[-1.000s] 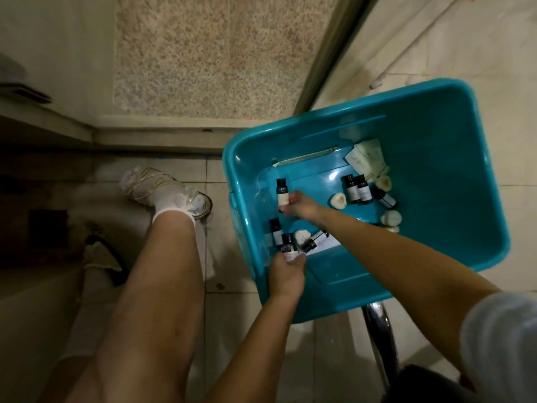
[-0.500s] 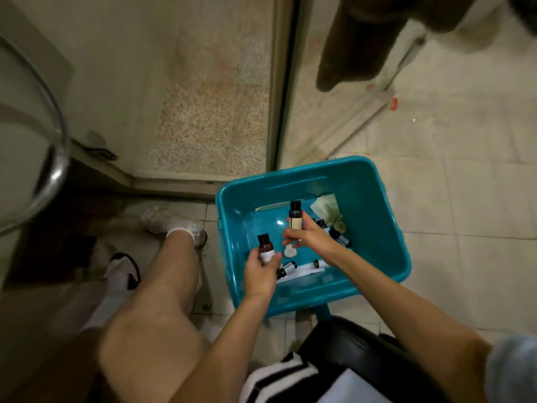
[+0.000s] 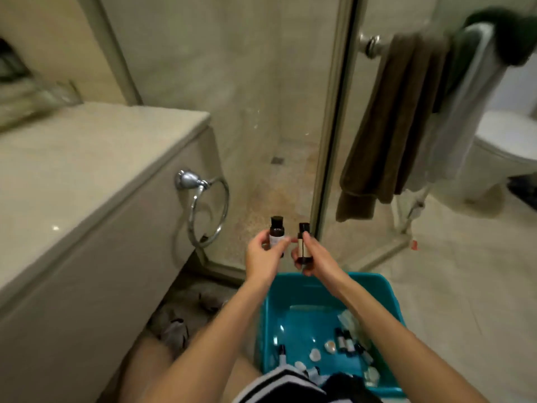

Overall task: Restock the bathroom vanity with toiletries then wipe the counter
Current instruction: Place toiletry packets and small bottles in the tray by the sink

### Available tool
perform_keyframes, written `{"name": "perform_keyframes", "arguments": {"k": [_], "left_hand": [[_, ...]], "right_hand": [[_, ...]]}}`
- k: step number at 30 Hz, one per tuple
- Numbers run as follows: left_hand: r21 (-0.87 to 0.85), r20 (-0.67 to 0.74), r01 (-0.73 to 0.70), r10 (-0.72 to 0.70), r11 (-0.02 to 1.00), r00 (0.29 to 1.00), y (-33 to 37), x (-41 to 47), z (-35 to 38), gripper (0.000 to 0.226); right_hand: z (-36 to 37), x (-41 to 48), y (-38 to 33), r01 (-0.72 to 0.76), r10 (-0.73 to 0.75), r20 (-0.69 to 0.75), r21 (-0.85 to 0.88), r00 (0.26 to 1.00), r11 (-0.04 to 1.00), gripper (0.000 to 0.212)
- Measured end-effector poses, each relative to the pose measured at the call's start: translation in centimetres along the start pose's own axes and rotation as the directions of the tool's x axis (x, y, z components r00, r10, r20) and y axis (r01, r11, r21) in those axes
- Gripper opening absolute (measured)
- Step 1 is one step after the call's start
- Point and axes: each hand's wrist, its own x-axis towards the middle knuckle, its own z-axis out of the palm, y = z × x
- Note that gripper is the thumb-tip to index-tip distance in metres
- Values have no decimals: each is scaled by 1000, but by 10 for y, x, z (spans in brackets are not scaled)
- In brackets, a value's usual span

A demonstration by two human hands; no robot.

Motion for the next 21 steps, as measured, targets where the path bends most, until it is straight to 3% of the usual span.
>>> {"name": "perform_keyframes", "arguments": {"k": [5,11,15,21], "left_hand": [[-41,-126,-164,158,986,979,93,-12,-52,29],[84,-376,-331,337,940,863,181,-32,-136,41],[138,-495,-320,345,937,797,214,-24,-192,35],[188,-606,-211,282,959,744,238,31,-287,36]], "right_hand": [[52,-9,-87,206,-198,124,-54,972,977,28],[141,-32,-183,414,-382,331,-32,863,910,20],[199,-31,-229,524,-442,437,-81,783,848,27],[280,32,-281,527,-429,482,-83,764,846,24]]}}
